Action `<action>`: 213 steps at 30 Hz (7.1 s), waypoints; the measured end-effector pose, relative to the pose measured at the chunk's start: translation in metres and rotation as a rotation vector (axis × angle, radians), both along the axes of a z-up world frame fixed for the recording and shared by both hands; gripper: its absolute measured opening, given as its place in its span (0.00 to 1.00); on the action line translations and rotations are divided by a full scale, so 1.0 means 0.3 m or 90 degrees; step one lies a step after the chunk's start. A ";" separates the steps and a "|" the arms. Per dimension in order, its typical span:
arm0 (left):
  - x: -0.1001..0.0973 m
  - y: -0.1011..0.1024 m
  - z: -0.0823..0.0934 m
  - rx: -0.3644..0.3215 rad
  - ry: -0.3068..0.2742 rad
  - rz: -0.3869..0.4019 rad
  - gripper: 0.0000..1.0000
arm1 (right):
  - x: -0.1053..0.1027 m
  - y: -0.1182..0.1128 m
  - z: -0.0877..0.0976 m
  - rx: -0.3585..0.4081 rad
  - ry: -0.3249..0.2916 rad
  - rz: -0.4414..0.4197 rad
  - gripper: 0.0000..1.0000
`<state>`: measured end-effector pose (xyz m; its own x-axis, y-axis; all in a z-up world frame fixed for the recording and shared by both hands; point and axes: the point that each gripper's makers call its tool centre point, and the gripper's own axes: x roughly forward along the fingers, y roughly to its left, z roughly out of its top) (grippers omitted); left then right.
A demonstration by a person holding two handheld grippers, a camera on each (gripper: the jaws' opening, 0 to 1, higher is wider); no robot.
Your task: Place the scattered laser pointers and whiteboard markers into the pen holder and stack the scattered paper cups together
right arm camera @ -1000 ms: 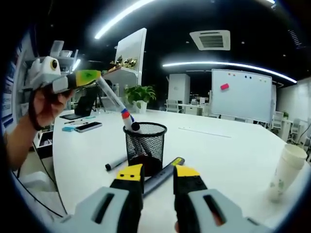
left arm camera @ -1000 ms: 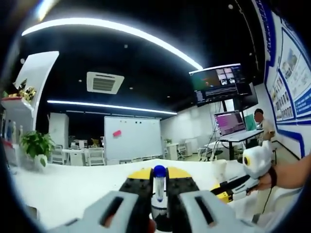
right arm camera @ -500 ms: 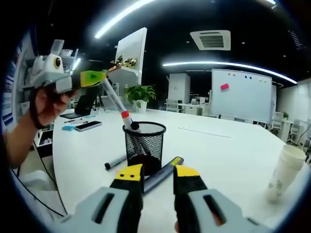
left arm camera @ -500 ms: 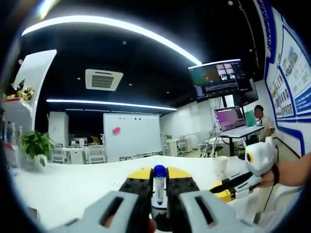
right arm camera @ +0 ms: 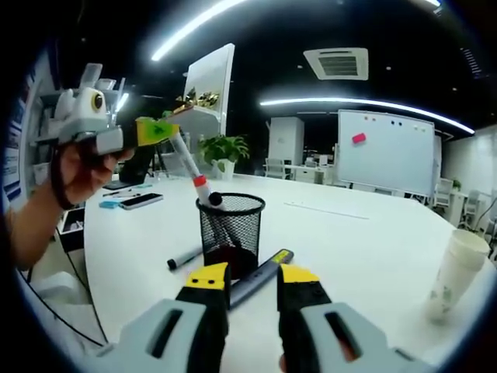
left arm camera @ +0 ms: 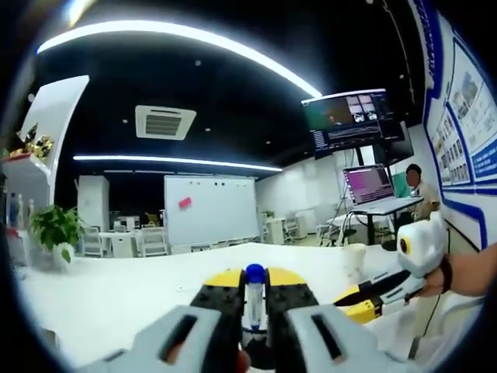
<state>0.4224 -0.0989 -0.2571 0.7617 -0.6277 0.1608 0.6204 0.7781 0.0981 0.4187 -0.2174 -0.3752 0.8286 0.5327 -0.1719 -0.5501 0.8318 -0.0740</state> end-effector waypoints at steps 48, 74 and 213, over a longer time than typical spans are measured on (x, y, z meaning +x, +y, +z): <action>0.003 -0.051 -0.098 0.049 0.032 -0.008 0.11 | -0.020 0.010 -0.015 -0.006 0.007 0.015 0.24; 0.030 -0.069 -0.157 0.108 0.044 -0.011 0.11 | -0.018 0.004 -0.011 -0.013 0.006 0.016 0.24; 0.077 0.012 -0.514 0.210 0.233 0.088 0.52 | -0.022 0.010 -0.049 -0.035 0.018 0.021 0.24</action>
<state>0.4454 -0.0954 -0.4112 0.8107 -0.4893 -0.3215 0.5534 0.8197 0.1481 0.4120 -0.2143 -0.3899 0.8052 0.5491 -0.2241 -0.5798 0.8082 -0.1029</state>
